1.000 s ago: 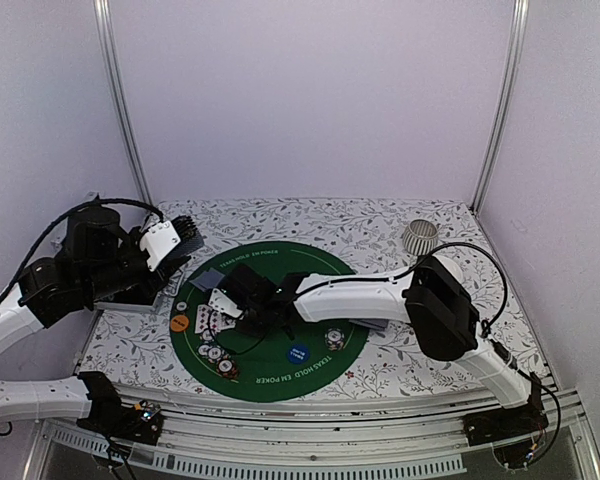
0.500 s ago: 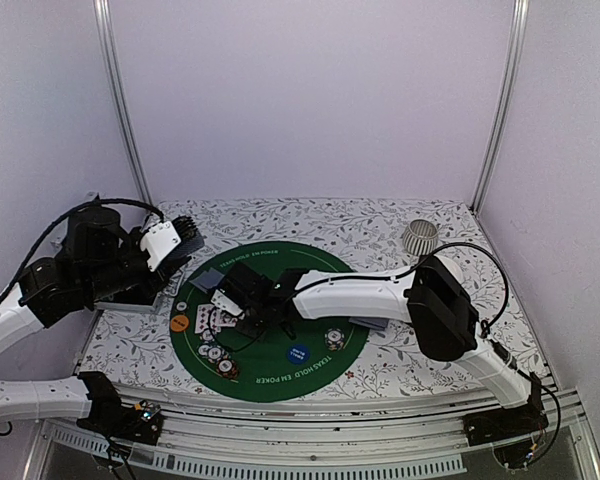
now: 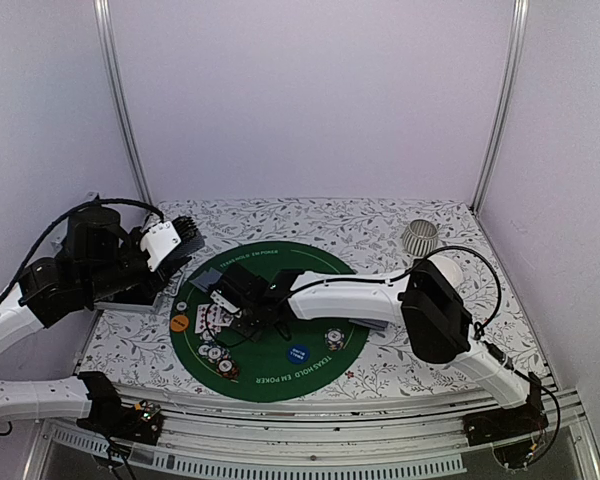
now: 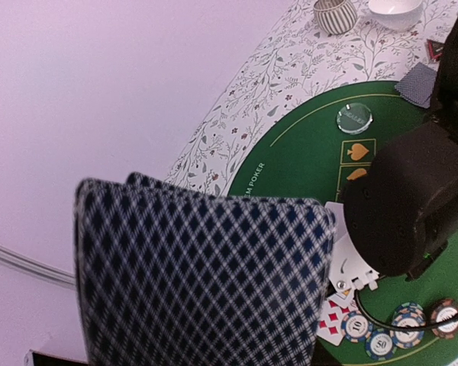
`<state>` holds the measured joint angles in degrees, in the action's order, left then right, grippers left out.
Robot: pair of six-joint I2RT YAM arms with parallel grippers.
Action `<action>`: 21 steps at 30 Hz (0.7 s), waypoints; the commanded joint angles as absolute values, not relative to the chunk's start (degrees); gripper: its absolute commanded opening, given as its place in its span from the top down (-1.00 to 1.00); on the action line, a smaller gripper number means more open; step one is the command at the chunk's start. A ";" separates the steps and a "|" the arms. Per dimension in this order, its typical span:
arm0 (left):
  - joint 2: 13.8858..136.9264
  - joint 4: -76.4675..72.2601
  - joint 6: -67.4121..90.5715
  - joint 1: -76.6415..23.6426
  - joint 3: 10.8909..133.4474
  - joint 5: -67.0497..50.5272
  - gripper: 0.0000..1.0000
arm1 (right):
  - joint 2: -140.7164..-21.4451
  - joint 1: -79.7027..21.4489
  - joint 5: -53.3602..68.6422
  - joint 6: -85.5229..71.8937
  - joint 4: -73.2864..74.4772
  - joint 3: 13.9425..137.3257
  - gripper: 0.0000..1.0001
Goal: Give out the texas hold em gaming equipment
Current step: Flop the poker card in the community card area, then pick up the all-in button from the center of the board.
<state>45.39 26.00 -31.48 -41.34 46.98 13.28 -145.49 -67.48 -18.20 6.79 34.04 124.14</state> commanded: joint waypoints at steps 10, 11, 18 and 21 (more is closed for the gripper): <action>45.35 24.08 -31.38 -40.87 46.41 12.48 0.24 | -146.39 -67.46 -12.81 3.87 36.96 127.02 0.70; 45.35 24.08 -31.38 -40.80 46.41 12.48 0.24 | -145.89 -67.45 -12.20 3.75 36.94 127.07 0.60; 45.26 24.25 -31.36 -40.86 46.45 12.48 0.24 | -138.13 -65.29 -4.97 0.82 33.97 123.65 0.17; 45.10 24.26 -31.42 -40.82 46.58 12.61 0.24 | -131.52 -63.65 -2.58 -1.60 29.57 118.14 0.06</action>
<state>45.39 25.98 -31.48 -41.34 46.87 12.88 -142.76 -66.39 -7.35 2.24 35.14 122.74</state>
